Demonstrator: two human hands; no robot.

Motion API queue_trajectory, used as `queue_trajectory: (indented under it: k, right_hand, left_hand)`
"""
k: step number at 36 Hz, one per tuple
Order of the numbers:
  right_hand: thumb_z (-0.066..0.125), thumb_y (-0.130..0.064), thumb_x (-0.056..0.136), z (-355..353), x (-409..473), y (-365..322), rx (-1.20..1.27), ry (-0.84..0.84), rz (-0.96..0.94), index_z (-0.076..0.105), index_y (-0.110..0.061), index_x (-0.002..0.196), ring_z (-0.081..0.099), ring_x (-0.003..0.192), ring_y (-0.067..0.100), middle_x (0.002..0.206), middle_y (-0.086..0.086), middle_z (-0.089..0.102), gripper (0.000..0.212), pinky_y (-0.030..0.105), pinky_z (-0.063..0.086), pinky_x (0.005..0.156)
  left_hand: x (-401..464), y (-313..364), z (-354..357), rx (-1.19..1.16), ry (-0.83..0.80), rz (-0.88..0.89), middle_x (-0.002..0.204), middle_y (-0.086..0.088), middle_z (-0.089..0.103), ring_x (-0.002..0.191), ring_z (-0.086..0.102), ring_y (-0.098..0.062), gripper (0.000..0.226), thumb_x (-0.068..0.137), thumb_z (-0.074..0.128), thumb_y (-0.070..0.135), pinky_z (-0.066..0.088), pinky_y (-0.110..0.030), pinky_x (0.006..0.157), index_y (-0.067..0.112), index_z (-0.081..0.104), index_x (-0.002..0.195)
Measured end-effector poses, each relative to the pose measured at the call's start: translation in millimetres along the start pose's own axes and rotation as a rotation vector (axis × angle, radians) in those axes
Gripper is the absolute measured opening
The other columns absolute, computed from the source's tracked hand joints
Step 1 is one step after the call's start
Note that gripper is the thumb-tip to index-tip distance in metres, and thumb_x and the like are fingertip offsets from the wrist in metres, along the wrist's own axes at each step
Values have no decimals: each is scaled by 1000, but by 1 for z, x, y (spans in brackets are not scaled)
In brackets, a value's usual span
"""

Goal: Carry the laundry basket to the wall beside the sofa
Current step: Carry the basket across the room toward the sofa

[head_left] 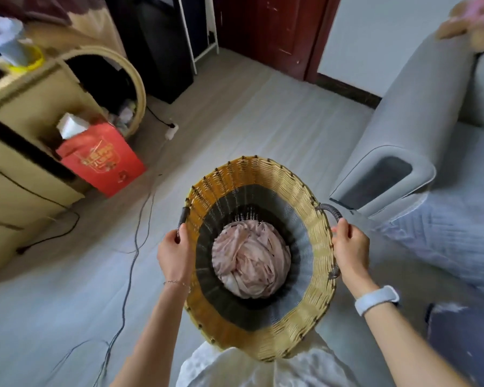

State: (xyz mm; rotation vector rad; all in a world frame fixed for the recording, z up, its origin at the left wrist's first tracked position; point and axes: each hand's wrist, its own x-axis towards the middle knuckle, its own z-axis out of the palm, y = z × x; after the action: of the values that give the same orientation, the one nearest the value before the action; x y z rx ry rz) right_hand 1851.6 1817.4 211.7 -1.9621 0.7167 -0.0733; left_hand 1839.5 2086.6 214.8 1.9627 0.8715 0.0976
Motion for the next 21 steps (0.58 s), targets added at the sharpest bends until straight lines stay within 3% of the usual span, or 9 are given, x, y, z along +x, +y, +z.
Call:
queue_trajectory:
  k: [6,12,17,21]
  right_hand:
    - [37,-26,95,18,107,-30,23,48,32,63,3,87,51,65,27,70,13,57,40,30,37,64]
    - [37,-27,95,30,211,-70,68,32,74,61,2,85,46,56,23,59,1,50,39,32,37,63]
    - [36,-26,95,33,279,-100,88,47,99,59,4,85,39,49,17,55,2,46,40,28,30,50]
    - [38,-23,95,37,327,-120,81,67,76,60,10,84,39,48,20,54,5,46,41,30,30,51]
  left_hand:
    - [58,74,70,59,-23,9,51,-4,31,48,27,-14,40,94,40,26,20,-25,48,7,41,59]
    - [120,159,134,46,-28,81,53,-6,30,49,25,-16,41,94,42,25,21,-28,53,8,38,56]
    - [158,213,177,55,-52,112,51,-4,31,49,26,-15,42,93,42,22,19,-27,51,10,38,54]
    - [188,241,207,51,-72,101,52,-7,34,50,29,-15,39,93,42,23,22,-26,52,6,44,59]
